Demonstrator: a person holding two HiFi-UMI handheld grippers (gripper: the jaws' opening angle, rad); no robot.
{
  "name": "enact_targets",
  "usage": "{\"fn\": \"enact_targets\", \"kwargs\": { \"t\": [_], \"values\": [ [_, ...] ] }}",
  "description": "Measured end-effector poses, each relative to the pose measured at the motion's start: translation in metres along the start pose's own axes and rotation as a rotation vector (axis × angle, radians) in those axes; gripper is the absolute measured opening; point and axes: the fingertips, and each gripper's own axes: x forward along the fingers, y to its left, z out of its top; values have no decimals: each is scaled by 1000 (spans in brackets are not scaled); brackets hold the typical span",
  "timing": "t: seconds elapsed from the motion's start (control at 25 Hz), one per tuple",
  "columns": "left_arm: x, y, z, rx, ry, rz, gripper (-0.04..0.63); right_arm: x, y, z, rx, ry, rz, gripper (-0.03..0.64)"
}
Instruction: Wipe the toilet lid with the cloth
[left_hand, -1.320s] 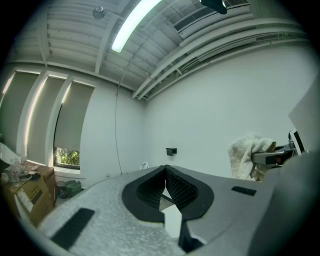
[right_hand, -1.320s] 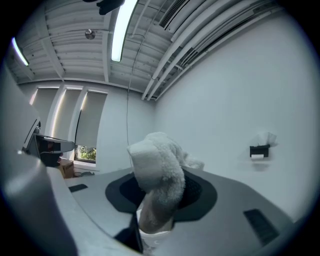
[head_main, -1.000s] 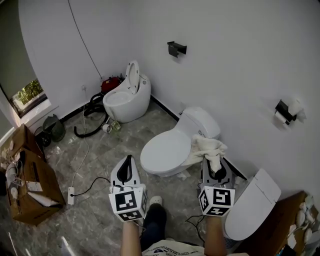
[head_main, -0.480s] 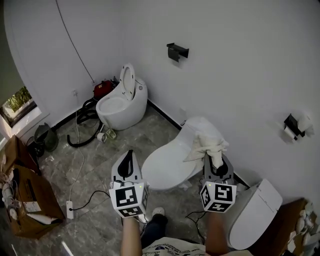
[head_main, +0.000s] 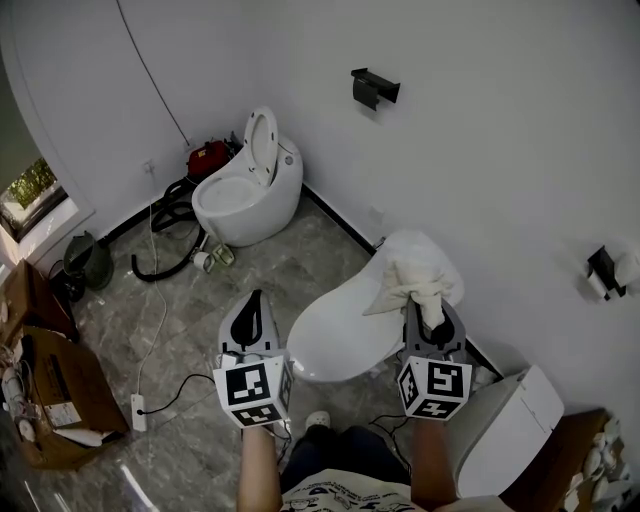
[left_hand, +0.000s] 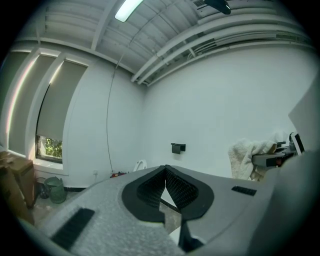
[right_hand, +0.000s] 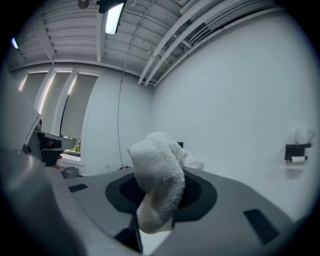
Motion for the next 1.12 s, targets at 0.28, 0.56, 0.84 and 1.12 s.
{"fn": "enact_targets", "kwargs": {
  "t": [0.28, 0.56, 0.84, 1.12],
  "values": [
    [27, 6, -25, -12, 62, 31, 8, 35, -2, -21, 1, 55, 26, 129],
    [52, 15, -52, -19, 108, 77, 8, 77, 3, -49, -2, 115, 88, 129],
    [81, 17, -90, -15, 182, 122, 8, 120, 6, -87, -7, 186, 143, 129],
    [113, 16, -121, -5, 226, 146, 8, 164, -4, -131, -32, 239, 164, 129]
  ]
}}
